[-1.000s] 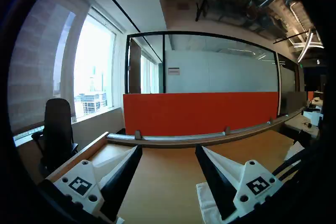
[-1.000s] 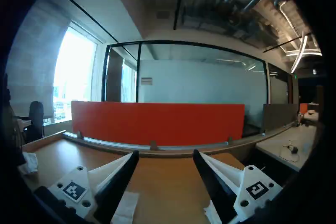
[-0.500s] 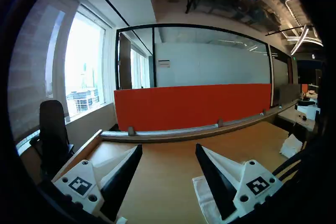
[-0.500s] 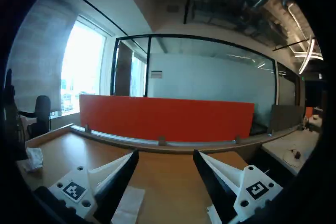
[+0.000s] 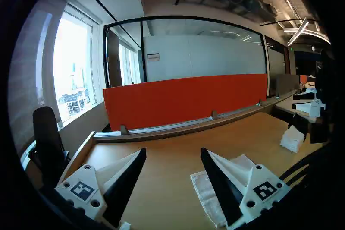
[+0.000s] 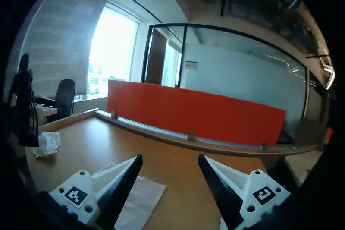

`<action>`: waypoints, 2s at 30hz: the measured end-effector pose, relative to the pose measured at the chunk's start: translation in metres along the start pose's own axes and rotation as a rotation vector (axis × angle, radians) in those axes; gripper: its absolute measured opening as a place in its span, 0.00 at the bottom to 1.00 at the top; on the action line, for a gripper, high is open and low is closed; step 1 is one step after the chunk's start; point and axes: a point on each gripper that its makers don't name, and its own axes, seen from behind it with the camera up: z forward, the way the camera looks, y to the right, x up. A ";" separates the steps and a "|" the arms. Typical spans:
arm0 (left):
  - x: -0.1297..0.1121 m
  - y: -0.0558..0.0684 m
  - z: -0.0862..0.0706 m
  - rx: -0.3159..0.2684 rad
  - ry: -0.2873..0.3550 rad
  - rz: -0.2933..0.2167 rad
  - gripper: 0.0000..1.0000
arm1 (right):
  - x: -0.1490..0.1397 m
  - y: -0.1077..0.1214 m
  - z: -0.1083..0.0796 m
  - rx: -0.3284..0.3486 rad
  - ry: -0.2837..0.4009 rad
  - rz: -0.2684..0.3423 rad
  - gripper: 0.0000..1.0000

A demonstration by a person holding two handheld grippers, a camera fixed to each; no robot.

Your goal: Fold towel

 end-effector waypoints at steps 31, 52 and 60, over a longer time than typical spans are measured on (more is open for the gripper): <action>-0.069 0.057 0.009 -0.248 -0.170 0.101 0.94 | -0.063 -0.048 0.004 0.229 -0.218 -0.068 1.00; -0.147 0.084 0.016 -0.306 -0.283 0.091 0.94 | -0.136 -0.066 0.009 0.260 -0.314 -0.057 1.00; -0.173 0.093 0.017 -0.336 -0.315 0.117 0.94 | -0.166 -0.074 0.011 0.266 -0.355 -0.051 1.00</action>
